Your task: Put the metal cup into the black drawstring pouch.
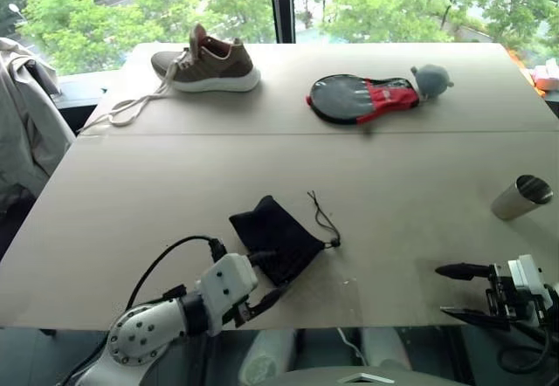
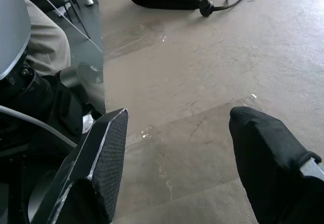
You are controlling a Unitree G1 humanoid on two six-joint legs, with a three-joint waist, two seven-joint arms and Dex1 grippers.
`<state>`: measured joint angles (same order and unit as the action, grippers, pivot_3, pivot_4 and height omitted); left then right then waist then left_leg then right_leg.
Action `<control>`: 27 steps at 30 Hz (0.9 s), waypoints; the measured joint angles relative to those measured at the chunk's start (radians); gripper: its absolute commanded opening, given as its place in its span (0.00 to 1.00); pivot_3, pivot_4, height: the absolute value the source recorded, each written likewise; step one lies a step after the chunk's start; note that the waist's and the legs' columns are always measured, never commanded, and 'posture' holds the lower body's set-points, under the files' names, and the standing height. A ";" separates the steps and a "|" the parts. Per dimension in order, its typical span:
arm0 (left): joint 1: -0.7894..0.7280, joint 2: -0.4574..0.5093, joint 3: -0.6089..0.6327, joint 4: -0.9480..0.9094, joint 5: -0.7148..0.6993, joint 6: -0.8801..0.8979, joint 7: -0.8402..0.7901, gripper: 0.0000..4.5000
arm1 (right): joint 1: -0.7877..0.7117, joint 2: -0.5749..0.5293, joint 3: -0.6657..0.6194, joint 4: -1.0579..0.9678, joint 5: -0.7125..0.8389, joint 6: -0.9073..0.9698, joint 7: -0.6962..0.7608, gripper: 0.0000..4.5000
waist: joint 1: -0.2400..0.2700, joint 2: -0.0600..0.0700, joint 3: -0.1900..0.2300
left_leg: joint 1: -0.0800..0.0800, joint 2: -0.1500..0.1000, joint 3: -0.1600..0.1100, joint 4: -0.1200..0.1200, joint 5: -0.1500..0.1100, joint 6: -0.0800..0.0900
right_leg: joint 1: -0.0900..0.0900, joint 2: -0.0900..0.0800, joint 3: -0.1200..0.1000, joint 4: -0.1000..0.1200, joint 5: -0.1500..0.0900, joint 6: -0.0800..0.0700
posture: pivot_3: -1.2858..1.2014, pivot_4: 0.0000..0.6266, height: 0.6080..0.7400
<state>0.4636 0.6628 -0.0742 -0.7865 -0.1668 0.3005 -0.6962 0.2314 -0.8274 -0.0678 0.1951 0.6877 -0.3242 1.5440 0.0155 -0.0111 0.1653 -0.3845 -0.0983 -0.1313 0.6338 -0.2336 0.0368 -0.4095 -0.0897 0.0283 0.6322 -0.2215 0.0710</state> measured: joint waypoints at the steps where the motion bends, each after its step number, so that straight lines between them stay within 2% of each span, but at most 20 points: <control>1: -0.010 -0.004 -0.025 -0.011 0.010 0.016 0.008 0.66 | 0.001 0.002 -0.003 0.000 0.003 0.000 0.000 0.71 | 0.000 0.000 0.000 | 0.000 0.000 0.000 0.000 0.000 0.000 | 0.000 0.000 0.000 0.000 0.000 0.000 | 0.52 0.24 0.97; 5: -0.020 -0.021 -0.092 -0.035 0.032 0.077 0.047 0.66 | 0.001 0.004 -0.015 0.000 0.006 0.003 0.001 0.71 | 0.000 0.000 0.000 | 0.000 0.000 0.000 0.000 0.000 0.000 | 0.000 0.000 0.000 0.000 0.000 0.001 | 0.52 0.24 0.97; 16: 0.057 -0.084 -0.090 -0.092 0.249 0.091 0.273 0.66 | -0.022 0.004 -0.022 0.002 0.019 0.013 0.003 0.71 | 0.001 0.000 0.000 | 0.000 0.000 0.000 0.000 0.000 0.000 | 0.000 0.000 0.000 0.000 -0.001 0.001 | 0.52 0.24 0.97; 18: 0.085 -0.127 -0.092 -0.092 0.274 0.082 0.313 0.66 | -0.046 0.004 -0.022 0.009 0.022 0.016 0.004 0.71 | 0.002 0.000 0.000 | 0.000 0.000 0.001 0.000 0.000 0.000 | 0.001 -0.001 0.000 0.000 -0.001 0.001 | 0.52 0.24 0.97; 27: 0.148 -0.130 -0.133 -0.092 0.263 0.067 0.278 0.66 | -0.044 -0.019 -0.027 0.012 0.038 0.036 0.005 0.71 | 0.004 0.000 0.000 | 0.000 0.000 0.000 0.000 0.000 0.001 | 0.001 -0.001 0.000 0.000 -0.001 0.001 | 0.52 0.24 0.97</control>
<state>0.6112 0.5326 -0.2070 -0.8781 0.0959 0.3678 -0.4186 0.1872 -0.8464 -0.0948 0.2068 0.7254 -0.2886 1.5493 0.0197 -0.0114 0.1658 -0.3848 -0.0983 -0.1309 0.6340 -0.2339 0.0373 -0.4090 -0.0908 0.0281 0.6318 -0.2221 0.0715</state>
